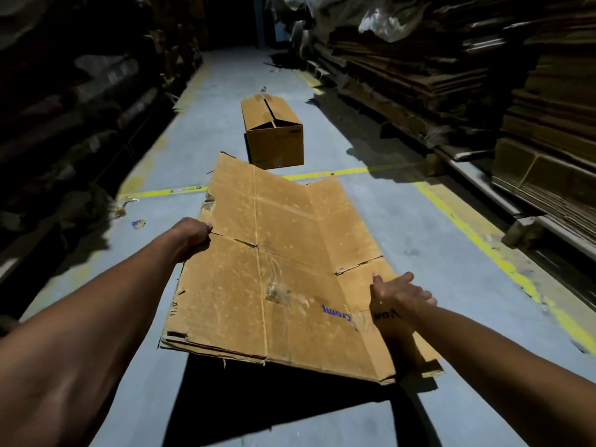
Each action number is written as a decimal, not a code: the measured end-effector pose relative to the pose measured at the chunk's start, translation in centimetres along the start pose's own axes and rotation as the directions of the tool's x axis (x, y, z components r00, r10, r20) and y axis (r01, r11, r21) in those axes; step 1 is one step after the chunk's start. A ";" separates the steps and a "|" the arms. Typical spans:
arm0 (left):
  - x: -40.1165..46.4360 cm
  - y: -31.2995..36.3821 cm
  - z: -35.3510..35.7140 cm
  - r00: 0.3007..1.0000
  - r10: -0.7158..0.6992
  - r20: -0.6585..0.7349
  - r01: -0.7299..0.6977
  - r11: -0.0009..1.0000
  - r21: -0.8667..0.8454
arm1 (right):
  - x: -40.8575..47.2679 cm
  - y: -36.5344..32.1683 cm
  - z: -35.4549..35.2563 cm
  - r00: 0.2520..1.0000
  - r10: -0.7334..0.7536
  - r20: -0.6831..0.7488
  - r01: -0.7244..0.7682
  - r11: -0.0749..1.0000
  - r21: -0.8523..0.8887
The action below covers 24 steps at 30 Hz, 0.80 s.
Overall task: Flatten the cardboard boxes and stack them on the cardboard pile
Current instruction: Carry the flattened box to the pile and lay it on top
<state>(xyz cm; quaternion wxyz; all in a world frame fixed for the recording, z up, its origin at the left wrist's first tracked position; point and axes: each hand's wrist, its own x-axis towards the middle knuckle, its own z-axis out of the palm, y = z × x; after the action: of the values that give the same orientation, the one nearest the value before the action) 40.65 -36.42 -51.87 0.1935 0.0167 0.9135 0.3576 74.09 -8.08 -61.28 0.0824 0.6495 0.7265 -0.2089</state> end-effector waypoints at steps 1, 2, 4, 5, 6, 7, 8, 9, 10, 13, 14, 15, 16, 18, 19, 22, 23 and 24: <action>0.1 -0.1 0.1 1.000 0.002 -0.002 -0.002 1.000 0.020 | -0.2 0.2 -0.4 1.000 -0.008 -0.007 0.008 1.000 0.006; 0.3 -0.3 0.3 1.000 0.007 -0.001 -0.007 0.999 0.034 | 0.0 0.3 -0.5 1.000 -0.028 0.001 0.028 1.000 0.011; 0.8 -0.5 0.2 1.000 0.023 0.015 -0.024 0.997 0.075 | 0.6 0.5 -0.5 0.995 -0.069 0.069 0.066 0.997 0.044; 0.8 -0.5 0.1 0.999 0.035 0.026 -0.038 0.992 0.119 | 1.1 0.6 -0.2 0.989 -0.081 0.120 0.073 0.995 0.068; 1.0 -0.5 0.1 0.998 0.059 0.016 -0.061 0.984 0.165 | 1.8 0.8 0.3 0.980 -0.093 0.173 0.076 0.992 0.103; 1.0 -0.5 0.1 0.997 0.082 -0.002 -0.079 0.975 0.207 | 2.3 0.8 0.8 0.969 -0.112 0.220 0.075 0.982 0.171; 0.7 -0.3 0.1 0.994 0.106 -0.018 -0.098 0.960 0.263 | 2.6 0.8 1.3 0.956 -0.118 0.269 0.058 0.973 0.222; 0.2 -0.1 0.2 0.991 0.127 -0.031 -0.110 0.942 0.317 | 2.5 0.7 1.7 0.944 -0.122 0.308 0.040 0.965 0.260; 0.0 0.0 0.2 0.989 0.142 -0.044 -0.117 0.925 0.362 | 2.1 0.6 1.9 0.937 -0.119 0.328 0.024 0.960 0.279; 0.3 -0.3 0.5 0.988 0.144 -0.061 -0.107 0.904 0.414 | 1.8 0.3 2.6 0.939 -0.110 0.326 -0.003 0.945 0.327; 0.5 -0.5 0.5 0.988 0.140 -0.064 -0.101 0.902 0.419 | 1.7 0.2 2.5 0.942 -0.107 0.319 -0.007 0.941 0.337; 0.6 -0.6 0.6 0.989 0.134 -0.067 -0.094 0.904 0.416 | 1.7 0.1 2.5 0.943 -0.104 0.315 -0.010 0.940 0.341; 0.8 -0.8 0.8 0.988 0.135 -0.073 -0.093 0.905 0.416 | 1.6 0.0 2.5 0.946 -0.105 0.308 -0.004 0.943 0.333; 0.6 -0.9 0.9 0.987 0.136 -0.083 -0.088 0.900 0.428 | 1.3 0.0 2.4 0.949 -0.107 0.297 0.010 0.950 0.311; 0.6 -0.9 1.0 0.986 0.141 -0.088 -0.090 0.896 0.435 | 1.2 0.1 2.3 0.953 -0.105 0.284 0.014 0.952 0.305; 0.8 -1.2 1.0 0.985 0.150 -0.089 -0.096 0.891 0.445 | 1.6 0.5 2.4 0.961 -0.078 0.266 -0.009 0.950 0.311; 0.8 -1.2 1.1 0.983 0.157 -0.094 -0.098 0.884 0.456 | 1.7 0.6 2.2 0.963 -0.072 0.262 -0.013 0.950 0.311; 0.8 -1.3 1.1 0.982 0.161 -0.101 -0.095 0.877 0.470 | 1.9 0.8 1.9 0.969 -0.067 0.239 -0.011 0.951 0.310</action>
<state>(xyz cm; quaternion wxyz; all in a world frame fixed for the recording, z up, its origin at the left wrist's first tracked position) 40.46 -36.51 -53.74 0.0965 0.0983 0.9803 0.1417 74.26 -7.10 -63.92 0.0667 0.6128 0.6782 -0.4001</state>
